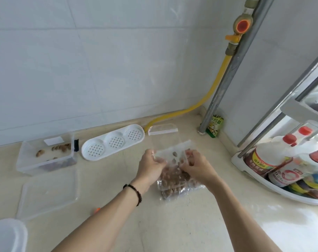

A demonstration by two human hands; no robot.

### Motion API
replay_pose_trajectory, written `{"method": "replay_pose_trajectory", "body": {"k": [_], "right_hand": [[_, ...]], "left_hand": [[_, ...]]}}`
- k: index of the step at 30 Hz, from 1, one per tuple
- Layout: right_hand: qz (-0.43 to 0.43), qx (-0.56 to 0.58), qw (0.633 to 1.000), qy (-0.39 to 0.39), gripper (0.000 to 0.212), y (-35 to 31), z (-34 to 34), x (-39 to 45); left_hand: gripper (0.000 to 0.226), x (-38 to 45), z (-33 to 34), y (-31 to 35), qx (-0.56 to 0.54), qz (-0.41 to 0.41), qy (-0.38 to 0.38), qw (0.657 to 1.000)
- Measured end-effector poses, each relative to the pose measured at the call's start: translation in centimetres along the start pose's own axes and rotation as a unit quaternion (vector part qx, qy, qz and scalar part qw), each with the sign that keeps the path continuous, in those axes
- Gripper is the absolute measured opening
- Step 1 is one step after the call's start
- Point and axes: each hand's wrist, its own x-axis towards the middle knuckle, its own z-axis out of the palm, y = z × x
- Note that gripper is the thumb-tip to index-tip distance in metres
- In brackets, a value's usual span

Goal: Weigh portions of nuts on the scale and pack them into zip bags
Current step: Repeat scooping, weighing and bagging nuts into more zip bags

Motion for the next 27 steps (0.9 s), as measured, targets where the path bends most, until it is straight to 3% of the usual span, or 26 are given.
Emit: {"method": "replay_pose_trajectory", "body": {"k": [2,5,8,10,13,21,27], "right_hand": [[-0.010,-0.067,0.998,0.009,0.053,1.2,0.7,1.2],[-0.013,-0.154,0.988,-0.016,0.053,2.5,2.0,1.5],[-0.052,-0.291,0.955,0.029,0.055,4.0,2.6,0.8],[-0.117,-0.338,0.933,0.045,0.053,5.0,2.8,0.7],[-0.192,-0.363,0.912,-0.017,0.048,6.1,3.4,0.5],[-0.185,-0.366,0.912,-0.029,0.051,6.2,4.0,0.1],[-0.227,-0.346,0.910,-0.032,0.050,0.7,6.8,-0.3]], "left_hand": [[0.052,-0.3,1.2,-1.6,0.126,0.042,0.005,0.991],[0.088,-0.9,2.3,-4.4,0.319,0.067,-0.025,0.945],[0.076,-1.0,2.7,-6.3,0.427,0.114,-0.063,0.895],[0.071,-1.2,2.8,-7.0,0.443,0.127,-0.085,0.883],[0.072,-1.2,3.1,-7.9,0.449,0.132,-0.093,0.879],[0.069,-1.9,1.9,-8.3,0.465,0.157,-0.089,0.867],[0.069,-3.9,-4.7,-8.8,0.477,0.118,-0.011,0.871]]}}
